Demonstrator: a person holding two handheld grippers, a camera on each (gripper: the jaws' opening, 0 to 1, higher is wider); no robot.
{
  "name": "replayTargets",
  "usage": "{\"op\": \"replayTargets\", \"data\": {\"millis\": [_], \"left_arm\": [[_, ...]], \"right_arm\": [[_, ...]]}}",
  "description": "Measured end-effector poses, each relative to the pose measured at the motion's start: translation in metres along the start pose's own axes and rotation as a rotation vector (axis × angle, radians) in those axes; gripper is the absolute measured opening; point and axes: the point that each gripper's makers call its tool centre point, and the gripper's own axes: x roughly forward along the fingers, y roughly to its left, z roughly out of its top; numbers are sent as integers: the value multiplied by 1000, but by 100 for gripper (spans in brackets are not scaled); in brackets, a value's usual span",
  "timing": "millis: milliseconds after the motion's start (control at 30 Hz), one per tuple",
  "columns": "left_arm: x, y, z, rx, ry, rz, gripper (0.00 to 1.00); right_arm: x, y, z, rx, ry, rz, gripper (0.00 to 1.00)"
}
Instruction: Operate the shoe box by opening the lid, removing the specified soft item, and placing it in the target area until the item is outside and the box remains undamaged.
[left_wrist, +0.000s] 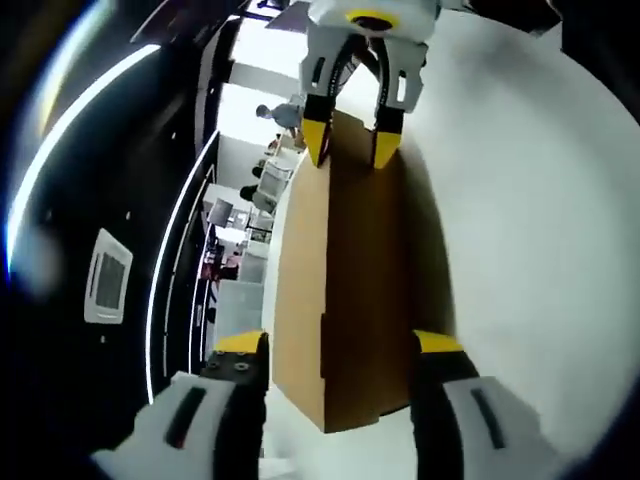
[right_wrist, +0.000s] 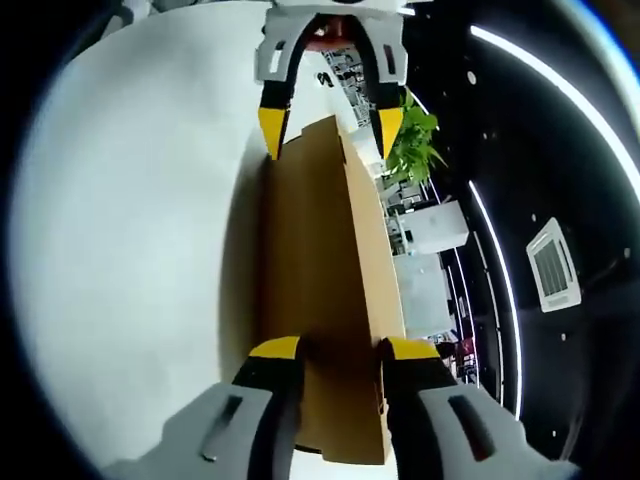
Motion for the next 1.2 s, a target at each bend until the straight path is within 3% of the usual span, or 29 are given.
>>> {"op": "replayTargets", "data": {"millis": [300,600,1200], "left_arm": [[0,7,-3,20,24,34,52],[-1,11,2,14,6,50,50],[-2,-9,5,106,24,5,27]], "right_arm": [[-1,0,0,17,0,-3,31],[-1,0,0,23,0,-7,31],[-1,1,0,23,1,-12,31]]}}
